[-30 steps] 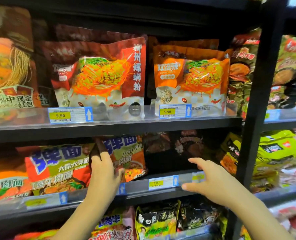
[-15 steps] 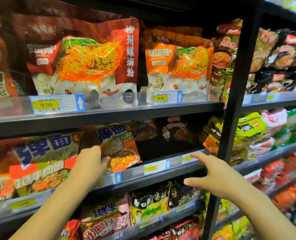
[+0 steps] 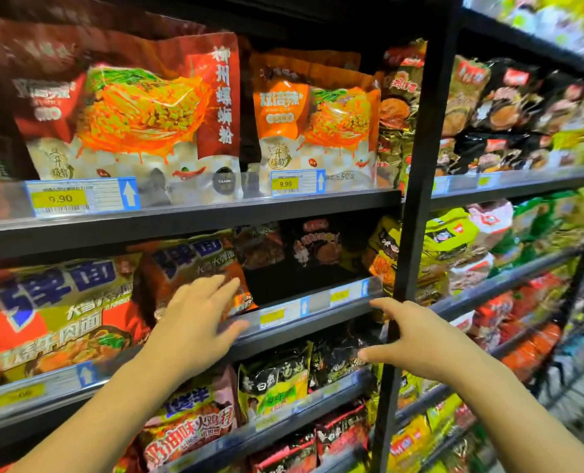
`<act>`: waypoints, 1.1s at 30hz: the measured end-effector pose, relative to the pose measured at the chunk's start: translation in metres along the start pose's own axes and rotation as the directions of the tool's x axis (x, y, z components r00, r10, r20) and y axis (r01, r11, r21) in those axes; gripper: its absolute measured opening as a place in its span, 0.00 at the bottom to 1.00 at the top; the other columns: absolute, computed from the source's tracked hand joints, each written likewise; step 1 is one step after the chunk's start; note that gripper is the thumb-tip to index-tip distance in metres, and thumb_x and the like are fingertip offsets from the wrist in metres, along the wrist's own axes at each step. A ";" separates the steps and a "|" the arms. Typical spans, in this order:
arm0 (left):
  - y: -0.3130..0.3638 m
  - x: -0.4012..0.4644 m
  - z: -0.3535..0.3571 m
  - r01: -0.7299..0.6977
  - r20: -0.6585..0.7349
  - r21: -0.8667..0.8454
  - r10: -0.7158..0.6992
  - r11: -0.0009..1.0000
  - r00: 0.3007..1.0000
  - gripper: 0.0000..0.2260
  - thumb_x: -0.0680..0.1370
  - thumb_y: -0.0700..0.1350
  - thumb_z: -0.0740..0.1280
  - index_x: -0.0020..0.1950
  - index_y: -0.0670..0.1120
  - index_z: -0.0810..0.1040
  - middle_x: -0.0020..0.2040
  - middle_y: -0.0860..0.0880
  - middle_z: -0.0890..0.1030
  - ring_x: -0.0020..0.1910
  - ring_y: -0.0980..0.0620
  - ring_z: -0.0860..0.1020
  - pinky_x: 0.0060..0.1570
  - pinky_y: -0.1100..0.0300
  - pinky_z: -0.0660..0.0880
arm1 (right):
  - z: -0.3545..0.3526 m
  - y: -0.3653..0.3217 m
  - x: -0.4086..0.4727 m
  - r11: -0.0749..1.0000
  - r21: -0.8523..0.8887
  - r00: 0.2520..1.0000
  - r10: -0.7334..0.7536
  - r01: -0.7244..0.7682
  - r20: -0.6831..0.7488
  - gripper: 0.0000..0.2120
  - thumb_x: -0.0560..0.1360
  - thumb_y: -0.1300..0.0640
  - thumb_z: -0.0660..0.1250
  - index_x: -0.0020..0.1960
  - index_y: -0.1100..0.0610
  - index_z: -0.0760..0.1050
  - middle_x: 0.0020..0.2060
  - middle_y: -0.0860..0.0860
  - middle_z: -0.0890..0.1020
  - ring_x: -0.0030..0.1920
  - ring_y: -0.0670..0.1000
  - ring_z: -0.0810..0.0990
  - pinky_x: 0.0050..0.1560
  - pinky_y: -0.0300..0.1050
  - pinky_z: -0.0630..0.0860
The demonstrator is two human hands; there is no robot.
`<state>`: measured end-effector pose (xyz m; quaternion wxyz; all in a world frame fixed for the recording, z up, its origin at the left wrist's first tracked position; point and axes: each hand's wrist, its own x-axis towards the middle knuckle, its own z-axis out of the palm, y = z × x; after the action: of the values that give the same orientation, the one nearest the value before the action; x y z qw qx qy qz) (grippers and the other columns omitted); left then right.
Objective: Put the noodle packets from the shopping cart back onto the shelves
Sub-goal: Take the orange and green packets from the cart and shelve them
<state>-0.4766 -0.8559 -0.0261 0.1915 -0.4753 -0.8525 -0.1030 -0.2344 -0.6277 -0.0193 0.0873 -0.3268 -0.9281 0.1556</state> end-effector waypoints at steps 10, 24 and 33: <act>0.121 0.026 0.015 -0.121 0.202 -0.161 0.153 0.979 0.967 0.43 0.75 0.70 0.63 0.83 0.53 0.52 0.80 0.53 0.57 0.79 0.52 0.55 0.76 0.58 0.59 | -0.033 0.096 -0.023 0.991 -0.038 0.991 0.131 -0.130 0.015 0.50 0.65 0.28 0.73 0.80 0.38 0.55 0.76 0.50 0.67 0.74 0.54 0.70 0.67 0.57 0.75; 0.415 0.097 0.079 -0.426 0.254 -0.280 0.495 0.860 0.831 0.42 0.73 0.72 0.64 0.82 0.55 0.56 0.76 0.51 0.67 0.75 0.51 0.64 0.72 0.55 0.65 | -0.101 0.326 -0.117 0.879 -0.160 0.892 0.450 -0.449 -0.028 0.51 0.67 0.28 0.72 0.82 0.41 0.52 0.75 0.53 0.67 0.75 0.58 0.67 0.69 0.54 0.72; 0.567 0.123 0.123 -0.537 0.300 -0.280 0.603 0.796 0.739 0.43 0.73 0.75 0.61 0.82 0.55 0.55 0.78 0.50 0.65 0.77 0.48 0.63 0.73 0.50 0.66 | -0.109 0.464 -0.170 0.740 -0.122 0.748 0.663 -0.661 -0.030 0.51 0.64 0.27 0.73 0.80 0.41 0.56 0.75 0.53 0.67 0.74 0.59 0.68 0.69 0.55 0.73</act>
<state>-0.0814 -0.4188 -0.0885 0.0052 -0.7393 -0.6730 -0.0207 0.1941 -0.3678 -0.0880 -0.0016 -0.6383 -0.7603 0.1206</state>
